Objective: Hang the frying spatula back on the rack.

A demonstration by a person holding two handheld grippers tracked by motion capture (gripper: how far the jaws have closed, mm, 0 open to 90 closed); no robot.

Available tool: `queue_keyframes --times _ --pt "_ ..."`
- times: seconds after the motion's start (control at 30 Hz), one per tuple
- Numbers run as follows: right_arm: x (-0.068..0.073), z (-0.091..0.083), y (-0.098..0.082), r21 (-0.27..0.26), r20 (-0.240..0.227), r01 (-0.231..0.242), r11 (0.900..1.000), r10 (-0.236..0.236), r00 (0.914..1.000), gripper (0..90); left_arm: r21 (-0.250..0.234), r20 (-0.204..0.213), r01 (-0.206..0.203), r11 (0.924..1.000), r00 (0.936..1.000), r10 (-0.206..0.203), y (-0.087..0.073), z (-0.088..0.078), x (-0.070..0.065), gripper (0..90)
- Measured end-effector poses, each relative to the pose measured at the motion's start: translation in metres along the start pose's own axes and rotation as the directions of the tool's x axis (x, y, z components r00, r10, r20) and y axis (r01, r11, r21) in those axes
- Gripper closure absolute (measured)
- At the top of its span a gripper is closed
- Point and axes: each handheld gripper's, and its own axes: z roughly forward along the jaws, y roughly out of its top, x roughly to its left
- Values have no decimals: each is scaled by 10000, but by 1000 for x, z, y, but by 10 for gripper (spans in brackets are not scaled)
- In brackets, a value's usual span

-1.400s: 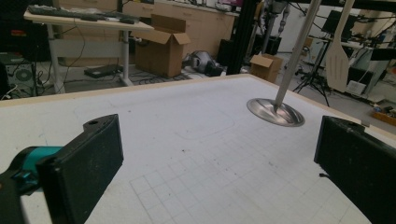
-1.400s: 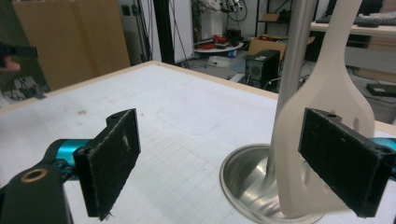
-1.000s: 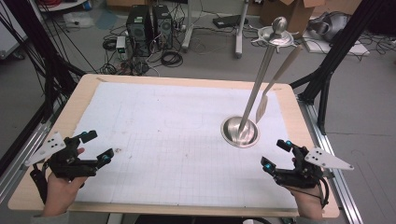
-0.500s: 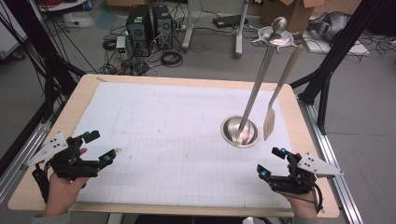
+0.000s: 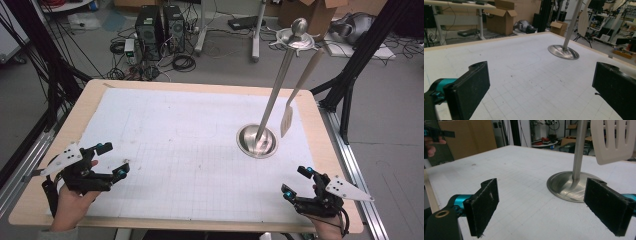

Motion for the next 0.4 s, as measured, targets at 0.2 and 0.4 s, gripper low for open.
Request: queue_keyframes --times 0.2,0.4 --pt "-6 -6 -2 -289 -1 -396 9988 396 9992 119 266 -82 100 9996 9999 -98 -6 3 2 18" --pt "-5 -6 0 -495 -66 -585 9971 582 9983 119 381 -76 87 9992 9999 -84 -7 5 2 18"
